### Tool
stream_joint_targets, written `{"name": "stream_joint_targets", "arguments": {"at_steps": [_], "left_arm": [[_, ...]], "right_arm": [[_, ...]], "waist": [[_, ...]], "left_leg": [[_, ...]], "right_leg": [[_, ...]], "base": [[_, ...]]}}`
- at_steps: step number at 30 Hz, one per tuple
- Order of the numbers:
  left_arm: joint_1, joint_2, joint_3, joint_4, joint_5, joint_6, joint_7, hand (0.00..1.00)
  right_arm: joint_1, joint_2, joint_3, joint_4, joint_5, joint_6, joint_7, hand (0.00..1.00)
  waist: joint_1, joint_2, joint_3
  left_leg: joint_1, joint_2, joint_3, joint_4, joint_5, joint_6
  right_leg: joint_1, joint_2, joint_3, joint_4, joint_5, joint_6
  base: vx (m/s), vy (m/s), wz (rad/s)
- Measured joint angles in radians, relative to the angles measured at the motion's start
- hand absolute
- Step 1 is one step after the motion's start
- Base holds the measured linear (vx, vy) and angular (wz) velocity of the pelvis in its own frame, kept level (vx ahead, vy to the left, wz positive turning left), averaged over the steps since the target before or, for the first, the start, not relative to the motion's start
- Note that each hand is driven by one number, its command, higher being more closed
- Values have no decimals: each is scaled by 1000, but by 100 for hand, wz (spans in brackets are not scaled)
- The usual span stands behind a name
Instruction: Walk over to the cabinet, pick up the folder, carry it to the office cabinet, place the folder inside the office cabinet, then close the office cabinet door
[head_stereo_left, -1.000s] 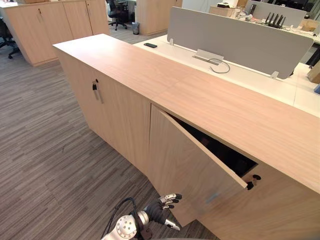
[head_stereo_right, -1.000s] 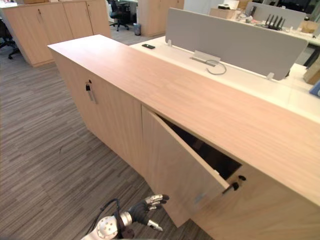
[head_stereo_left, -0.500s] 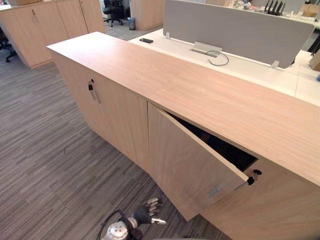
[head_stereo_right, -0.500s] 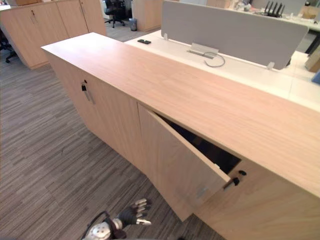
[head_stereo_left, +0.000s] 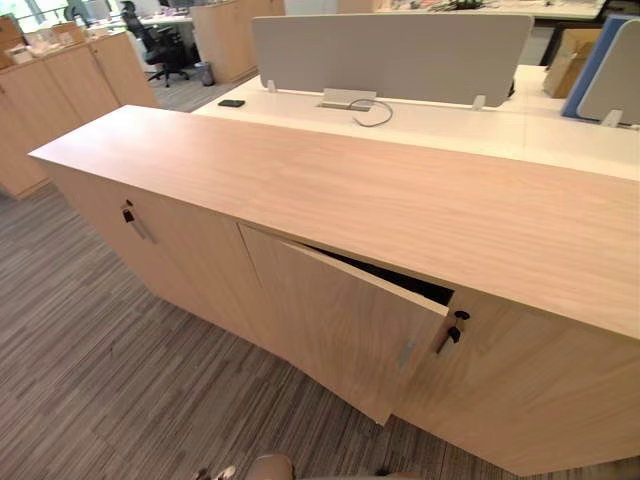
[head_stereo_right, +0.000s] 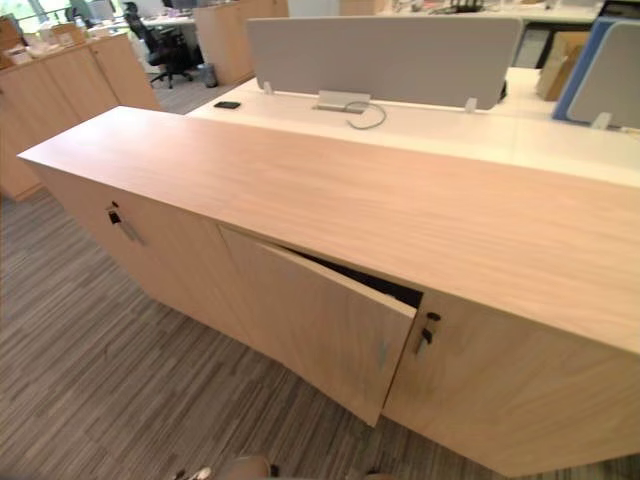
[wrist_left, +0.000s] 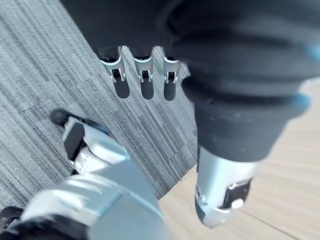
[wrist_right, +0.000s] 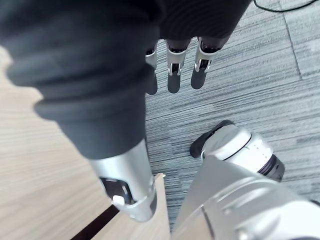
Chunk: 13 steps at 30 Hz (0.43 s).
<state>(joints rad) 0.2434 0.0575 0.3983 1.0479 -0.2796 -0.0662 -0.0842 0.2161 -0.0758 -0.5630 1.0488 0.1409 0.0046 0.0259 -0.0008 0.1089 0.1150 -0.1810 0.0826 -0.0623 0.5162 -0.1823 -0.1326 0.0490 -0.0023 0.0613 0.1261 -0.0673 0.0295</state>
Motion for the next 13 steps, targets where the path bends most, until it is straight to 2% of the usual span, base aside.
{"name": "stream_joint_targets", "arguments": {"at_steps": [1, 2, 3, 5, 8, 11, 13], "left_arm": [[7, -6, 26, 2, -5, 1, 3, 0], [21, -20, 66, -4, -6, 2, 10, 0], [25, -42, 96, -19, -5, 2, 16, 0], [28, -97, 149, -42, -9, -1, 20, 0], [43, -113, 160, -48, -4, -4, 35, 0], [35, -109, 151, -49, -4, -4, 36, 0], [20, -96, 113, -56, -4, -7, 36, 0]], "right_arm": [[-4, 11, -3, -8, 0, 0, -1, 0], [2, 52, 7, -34, 0, 2, 2, 0], [3, 77, 21, -57, 1, 1, 4, 0], [15, 78, 54, -68, 4, -1, 1, 0], [44, 73, 84, -69, 32, -4, 1, 0], [46, 73, 84, -61, 32, -5, 1, 0], [45, 74, 84, -50, 31, -4, 1, 0]], "waist": [[4, 0, 2], [10, -27, -9], [16, -59, -14], [13, -77, -34], [12, -81, -75], [11, -85, -78], [10, -92, -84]], "left_leg": [[12, 5, 11, -9, -21, 82], [39, -17, 36, -62, -33, 97], [67, -48, 60, -133, -30, 106], [90, -89, 82, -223, -13, 124], [120, -106, 84, -302, 15, 124], [165, -92, 75, -335, 55, 125], [175, -79, 62, -343, 79, 113]], "right_leg": [[2, 7, 12, 11, -7, 8], [2, -11, 24, 24, -13, 11], [-25, -51, 20, 60, -15, 16], [-55, -97, -2, 65, -21, 16], [-51, -114, -5, 14, -26, 23], [-8, -101, -17, -14, -32, 33], [8, -89, -27, -26, -32, 39]], "base": [[11, 195, -59], [56, 178, -44], [51, 137, -33], [66, 90, -13], [96, 37, -4], [153, -58, -2], [114, -50, 5]]}}
